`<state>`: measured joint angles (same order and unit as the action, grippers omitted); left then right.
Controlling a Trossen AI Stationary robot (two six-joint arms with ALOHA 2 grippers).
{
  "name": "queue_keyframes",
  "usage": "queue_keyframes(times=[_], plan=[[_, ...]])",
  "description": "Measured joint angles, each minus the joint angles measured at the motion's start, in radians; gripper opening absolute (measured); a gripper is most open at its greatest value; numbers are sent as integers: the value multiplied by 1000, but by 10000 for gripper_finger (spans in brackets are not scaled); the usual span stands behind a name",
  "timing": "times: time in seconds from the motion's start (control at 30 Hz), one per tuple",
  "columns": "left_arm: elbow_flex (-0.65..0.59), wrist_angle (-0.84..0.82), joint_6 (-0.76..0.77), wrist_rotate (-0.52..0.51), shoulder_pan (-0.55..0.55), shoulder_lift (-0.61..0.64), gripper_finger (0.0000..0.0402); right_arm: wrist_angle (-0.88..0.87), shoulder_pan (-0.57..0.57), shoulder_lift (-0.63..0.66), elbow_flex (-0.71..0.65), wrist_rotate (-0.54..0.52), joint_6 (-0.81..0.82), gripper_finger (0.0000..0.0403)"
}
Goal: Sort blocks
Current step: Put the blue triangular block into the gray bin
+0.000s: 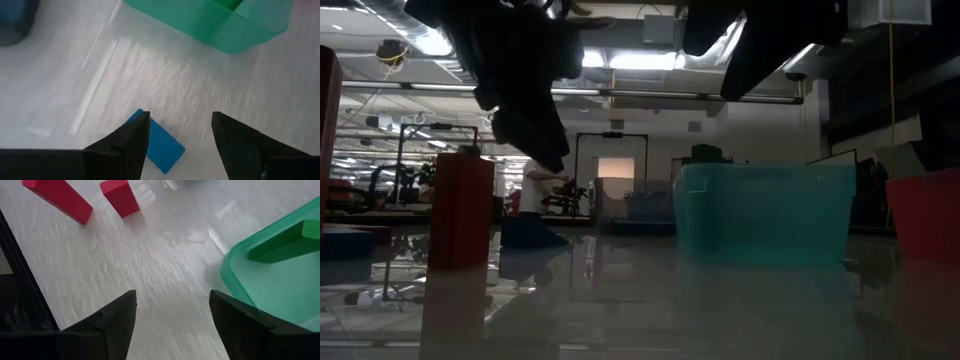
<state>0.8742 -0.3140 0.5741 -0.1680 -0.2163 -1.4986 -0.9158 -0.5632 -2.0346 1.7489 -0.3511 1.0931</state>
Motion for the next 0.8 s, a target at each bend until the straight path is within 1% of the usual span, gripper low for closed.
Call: queue_keyframes(times=[0.1,0.33,0.6,0.8], plan=[[0,2,7,-2,-1,-12,196,1,0,0,0,0,0,253],[0,-56,88,-5,-1,-78,191,3,0,0,0,0,0,253],[0,-44,122,-5,-1,-149,190,2,0,0,0,-1,-2,253],[3,-29,141,-5,-1,-175,190,2,0,0,0,-1,-2,253]])
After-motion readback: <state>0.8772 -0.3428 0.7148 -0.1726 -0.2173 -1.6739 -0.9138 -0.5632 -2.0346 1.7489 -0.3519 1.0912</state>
